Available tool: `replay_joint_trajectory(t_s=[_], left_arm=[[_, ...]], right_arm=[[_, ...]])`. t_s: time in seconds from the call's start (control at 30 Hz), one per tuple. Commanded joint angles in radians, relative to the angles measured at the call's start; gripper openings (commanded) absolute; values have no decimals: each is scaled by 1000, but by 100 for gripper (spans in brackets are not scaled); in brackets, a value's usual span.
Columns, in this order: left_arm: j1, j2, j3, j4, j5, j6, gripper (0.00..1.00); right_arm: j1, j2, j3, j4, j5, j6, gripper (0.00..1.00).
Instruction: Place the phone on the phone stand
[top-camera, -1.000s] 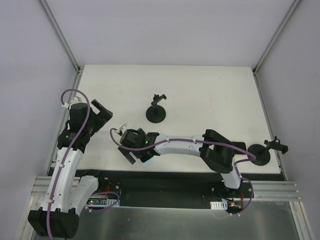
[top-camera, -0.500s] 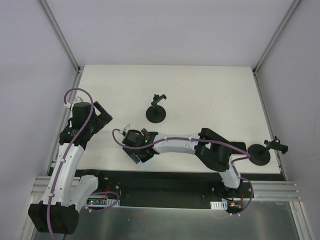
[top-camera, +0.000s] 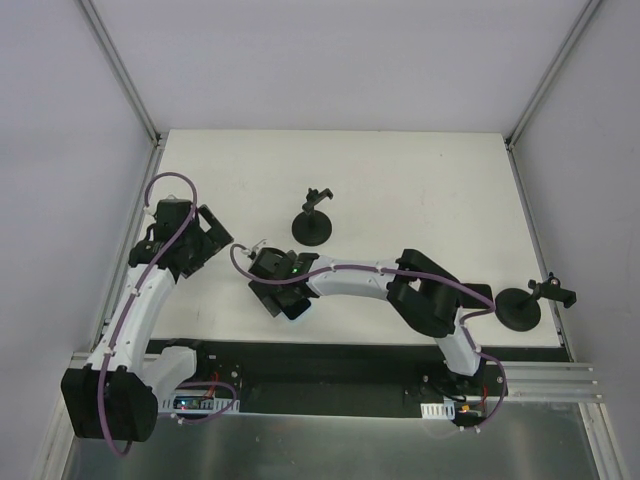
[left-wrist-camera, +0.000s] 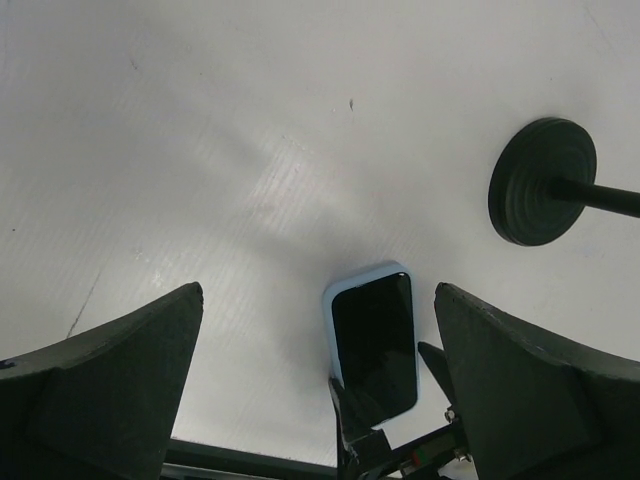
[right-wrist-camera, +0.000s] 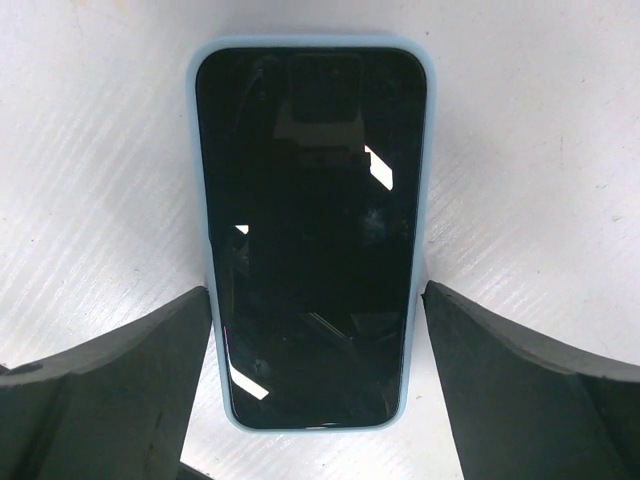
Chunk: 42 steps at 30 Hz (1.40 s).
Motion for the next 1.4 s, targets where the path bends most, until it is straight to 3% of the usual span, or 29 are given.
replay_joint_trajectory(t_s=[0.0, 0.17, 0.23, 0.27, 0.4, 0.43, 0.57, 0.63, 0.83, 0.9, 0.97, 1.17, 1.37], left_arm=[[31, 40, -21, 12, 82, -28, 99], [86, 114, -45, 12, 193, -74, 99], [98, 135, -58, 12, 230, -95, 97], [105, 154, -62, 14, 239, -101, 97], [105, 186, -116, 61, 352, -124, 94], [105, 191, -134, 111, 389, -136, 94], [94, 238, -258, 309, 629, -184, 93], [53, 258, -309, 391, 682, -205, 93], [-160, 338, -331, 637, 718, -253, 96], [-179, 335, -393, 825, 721, -300, 96], [-199, 338, -426, 912, 707, -360, 95], [-234, 442, -378, 995, 756, -365, 86], [-369, 526, -297, 1058, 761, -359, 74]], right_arm=[[3, 40, 14, -68, 33, -4, 89], [3, 55, 14, -61, -13, -14, 91], [4, 55, 12, -56, -23, -23, 87], [4, 53, 10, -53, -25, -26, 76], [4, -9, -51, 12, 41, -20, 52], [4, -61, -110, 40, 49, -20, 41], [4, -184, -242, 171, 96, -14, 16], [3, -245, -290, 241, 122, -17, 2], [1, -402, -502, 425, 161, 16, 1], [-6, -440, -569, 491, 155, 25, 1], [-11, -499, -615, 536, 141, 36, 1], [-34, -625, -773, 711, 79, 63, 1], [-43, -664, -806, 754, 14, 63, 1]])
